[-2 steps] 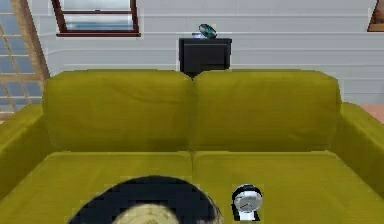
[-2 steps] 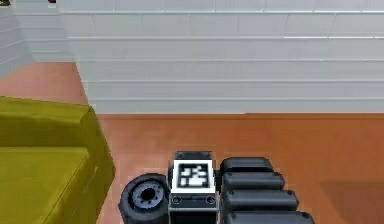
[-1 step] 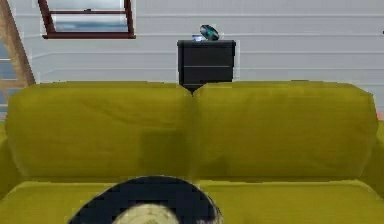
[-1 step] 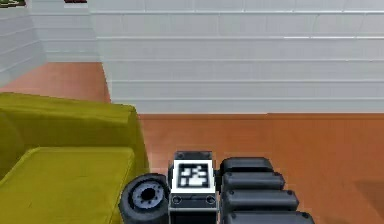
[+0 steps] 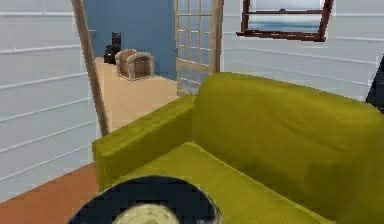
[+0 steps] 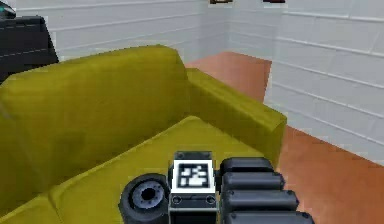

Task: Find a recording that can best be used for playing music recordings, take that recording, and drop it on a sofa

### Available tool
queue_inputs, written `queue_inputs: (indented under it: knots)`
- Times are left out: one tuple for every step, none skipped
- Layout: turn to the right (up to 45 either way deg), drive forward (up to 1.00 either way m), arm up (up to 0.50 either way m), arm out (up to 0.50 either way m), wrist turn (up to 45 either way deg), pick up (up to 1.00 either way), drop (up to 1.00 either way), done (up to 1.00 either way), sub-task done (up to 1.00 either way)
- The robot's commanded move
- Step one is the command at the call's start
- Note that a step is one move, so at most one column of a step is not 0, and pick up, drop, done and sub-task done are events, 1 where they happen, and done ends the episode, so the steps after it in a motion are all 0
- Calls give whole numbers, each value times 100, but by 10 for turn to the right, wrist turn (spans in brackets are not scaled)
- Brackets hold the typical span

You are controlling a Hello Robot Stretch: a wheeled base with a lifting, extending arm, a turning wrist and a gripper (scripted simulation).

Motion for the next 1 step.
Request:
queue_inputs:
  knots:
    - [-300, 0, 0, 0, 0, 0, 0, 0, 0]
